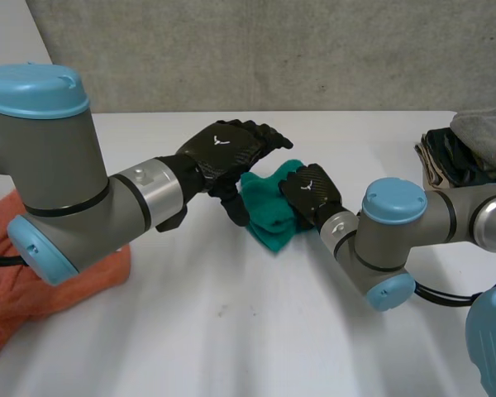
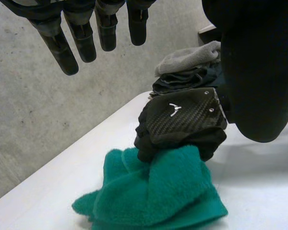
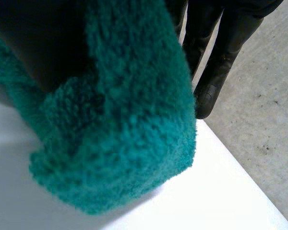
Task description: Fold the laundry.
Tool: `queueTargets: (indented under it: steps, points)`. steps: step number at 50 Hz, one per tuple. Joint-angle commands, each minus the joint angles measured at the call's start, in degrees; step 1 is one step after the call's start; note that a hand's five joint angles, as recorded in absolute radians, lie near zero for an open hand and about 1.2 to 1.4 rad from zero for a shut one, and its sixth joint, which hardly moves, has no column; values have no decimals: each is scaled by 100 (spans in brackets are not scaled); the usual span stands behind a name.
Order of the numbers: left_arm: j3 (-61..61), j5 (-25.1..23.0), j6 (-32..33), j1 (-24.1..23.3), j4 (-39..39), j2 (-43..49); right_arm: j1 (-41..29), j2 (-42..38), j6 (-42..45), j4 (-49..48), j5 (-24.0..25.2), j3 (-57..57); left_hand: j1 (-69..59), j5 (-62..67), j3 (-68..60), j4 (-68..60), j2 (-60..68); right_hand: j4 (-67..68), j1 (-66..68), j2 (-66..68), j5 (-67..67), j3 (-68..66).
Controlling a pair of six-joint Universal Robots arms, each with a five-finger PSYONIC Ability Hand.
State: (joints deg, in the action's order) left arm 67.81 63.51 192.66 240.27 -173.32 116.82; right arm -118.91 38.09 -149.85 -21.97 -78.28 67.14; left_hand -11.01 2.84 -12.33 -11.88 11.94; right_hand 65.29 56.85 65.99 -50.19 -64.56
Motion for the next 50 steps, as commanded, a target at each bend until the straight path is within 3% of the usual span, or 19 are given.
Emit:
queueTargets:
  steps: [1, 9, 15, 21, 27, 40, 50]
  points:
    - [39, 3, -9, 90, 0, -142, 105, 31, -123, -185, -56, -236, -442, 259, -310, -355, 349, 1471, 2315, 1401, -1981, -1544]
    - [39, 3, -9, 204, -18, -327, 606, 286, -132, -317, 146, -604, -442, 259, -310, -355, 349, 1471, 2315, 1401, -1981, -1544]
    - [22, 3, -9, 187, -18, -336, 1018, 365, -272, -1124, 137, -1237, -442, 259, -310, -355, 349, 1471, 2315, 1401, -1981, -1544]
    - [31, 3, -131, 160, -35, -344, 1967, 559, -1229, -2170, 111, -1800, -442, 259, -310, -355, 349, 1471, 2315, 1401, -1981, -1544]
    - [22, -5, -220, 160, -79, -380, 2855, 436, -2003, -2418, 277, -2161, -442, 259, -310, -355, 349, 1471, 2315, 1401, -1981, -1544]
    - [171, 3, -237, 99, -114, -362, 4710, -1075, -2725, -2962, 1912, -1801, -459, 276, -327, -371, 366, 1471, 2315, 1401, -1981, -1544]
    - [268, 3, -220, 90, -114, -362, 5212, -1278, -2690, -3156, 2738, -1212, -459, 276, -327, -371, 366, 1471, 2315, 1401, -1981, -1544]
